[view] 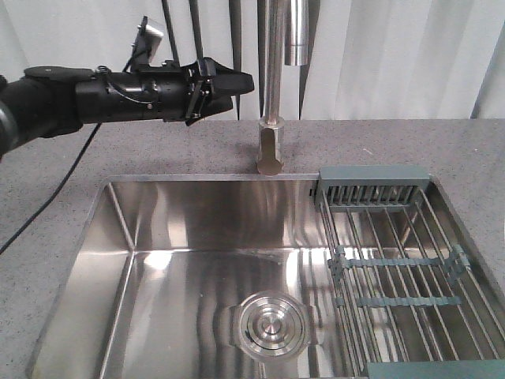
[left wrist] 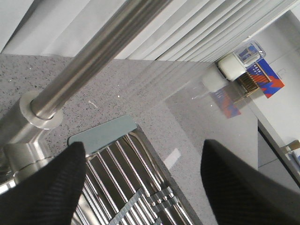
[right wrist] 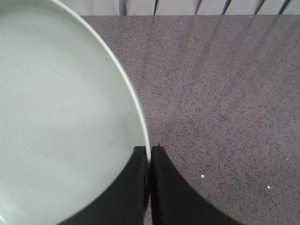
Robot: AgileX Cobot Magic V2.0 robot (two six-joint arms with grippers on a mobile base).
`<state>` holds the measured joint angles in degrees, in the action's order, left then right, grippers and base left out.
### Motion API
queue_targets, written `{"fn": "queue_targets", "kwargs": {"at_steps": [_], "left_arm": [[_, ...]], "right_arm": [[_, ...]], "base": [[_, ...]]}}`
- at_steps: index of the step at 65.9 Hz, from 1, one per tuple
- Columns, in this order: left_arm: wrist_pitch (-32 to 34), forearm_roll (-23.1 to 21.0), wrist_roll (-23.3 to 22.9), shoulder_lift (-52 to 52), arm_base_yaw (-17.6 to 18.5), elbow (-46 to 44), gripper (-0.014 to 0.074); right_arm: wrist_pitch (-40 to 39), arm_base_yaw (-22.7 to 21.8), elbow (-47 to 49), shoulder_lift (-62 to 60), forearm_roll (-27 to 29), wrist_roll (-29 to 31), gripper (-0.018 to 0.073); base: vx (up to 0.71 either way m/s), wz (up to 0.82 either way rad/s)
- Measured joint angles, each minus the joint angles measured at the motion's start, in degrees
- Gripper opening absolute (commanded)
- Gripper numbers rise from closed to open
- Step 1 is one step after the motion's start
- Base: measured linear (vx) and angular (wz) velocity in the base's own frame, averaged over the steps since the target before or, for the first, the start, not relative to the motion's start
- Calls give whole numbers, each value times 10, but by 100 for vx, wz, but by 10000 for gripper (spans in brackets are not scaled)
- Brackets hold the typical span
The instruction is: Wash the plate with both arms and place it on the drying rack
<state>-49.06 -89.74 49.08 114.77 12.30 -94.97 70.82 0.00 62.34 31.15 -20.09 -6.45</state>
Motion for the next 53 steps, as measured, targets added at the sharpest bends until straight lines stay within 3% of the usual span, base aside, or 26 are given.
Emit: {"fn": "queue_targets", "kwargs": {"at_steps": [26,53], "left_arm": [[-4,0,-27,107,28,-117,496],[-14,-1,-54,162,42,-158,496]], "right_arm": [[-1,0,0,0,0,0,-4],[-1,0,0,0,0,0,-4]], "base": [[0,0],[0,0]]}}
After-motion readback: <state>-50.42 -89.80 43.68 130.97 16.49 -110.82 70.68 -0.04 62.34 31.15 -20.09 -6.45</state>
